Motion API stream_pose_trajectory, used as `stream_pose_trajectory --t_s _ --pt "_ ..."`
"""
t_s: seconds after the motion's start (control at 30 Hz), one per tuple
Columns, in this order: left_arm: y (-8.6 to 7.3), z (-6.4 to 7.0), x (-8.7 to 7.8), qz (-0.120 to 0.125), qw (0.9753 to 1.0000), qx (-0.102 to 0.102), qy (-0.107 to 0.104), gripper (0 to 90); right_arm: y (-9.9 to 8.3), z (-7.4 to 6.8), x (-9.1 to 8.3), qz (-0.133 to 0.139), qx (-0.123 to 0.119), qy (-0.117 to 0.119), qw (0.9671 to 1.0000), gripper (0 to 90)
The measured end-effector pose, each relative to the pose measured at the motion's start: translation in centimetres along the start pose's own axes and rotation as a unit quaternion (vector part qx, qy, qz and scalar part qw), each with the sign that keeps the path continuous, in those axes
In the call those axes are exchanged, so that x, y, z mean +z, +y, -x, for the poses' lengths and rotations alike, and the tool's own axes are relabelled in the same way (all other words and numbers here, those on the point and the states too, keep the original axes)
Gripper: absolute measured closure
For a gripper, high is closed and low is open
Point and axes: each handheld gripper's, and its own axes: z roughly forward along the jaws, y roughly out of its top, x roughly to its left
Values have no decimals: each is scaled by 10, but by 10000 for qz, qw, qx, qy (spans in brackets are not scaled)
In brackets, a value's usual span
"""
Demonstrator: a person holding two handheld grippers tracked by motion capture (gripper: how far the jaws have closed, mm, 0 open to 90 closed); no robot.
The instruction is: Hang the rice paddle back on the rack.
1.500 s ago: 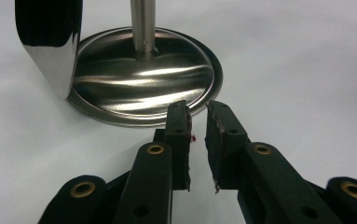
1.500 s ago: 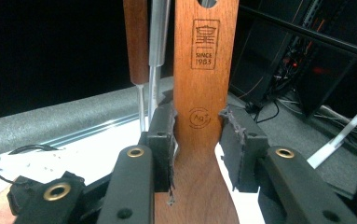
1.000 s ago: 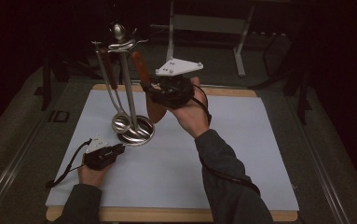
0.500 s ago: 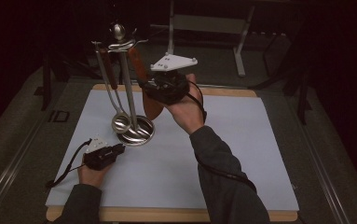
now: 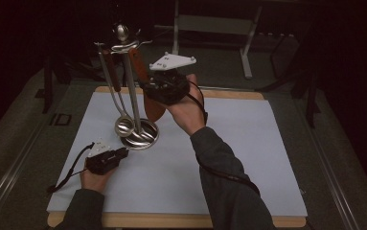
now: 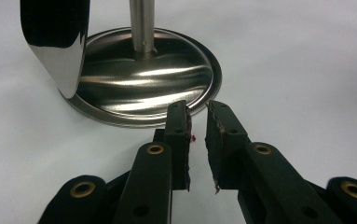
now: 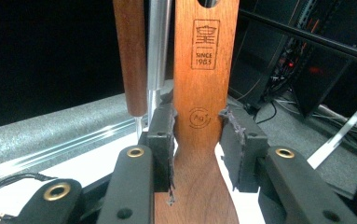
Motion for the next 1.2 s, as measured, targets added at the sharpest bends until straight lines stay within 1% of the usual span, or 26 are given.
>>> stream_pose_trajectory --t_s 0.2,0.37,0.53,0.73,1.0,1.2 --pt "0 0 0 1 10000 1 -1 792 -1 1 3 -9 49 5 10000 658" --pt "0 0 0 -10 10000 17 4 792 -2 1 3 -8 25 61 10000 647" --pt "0 0 0 0 10000 6 1 790 -7 2 4 -43 2 71 10000 635" --pt "0 0 0 -3 10000 7 3 789 -13 5 3 -123 51 73 9999 633" --pt "0 0 0 -2 10000 7 1 789 -19 9 1 -214 0 51 9998 643" --pt "0 0 0 -5 10000 3 6 789 -29 15 -1 -349 24 39 9994 646"
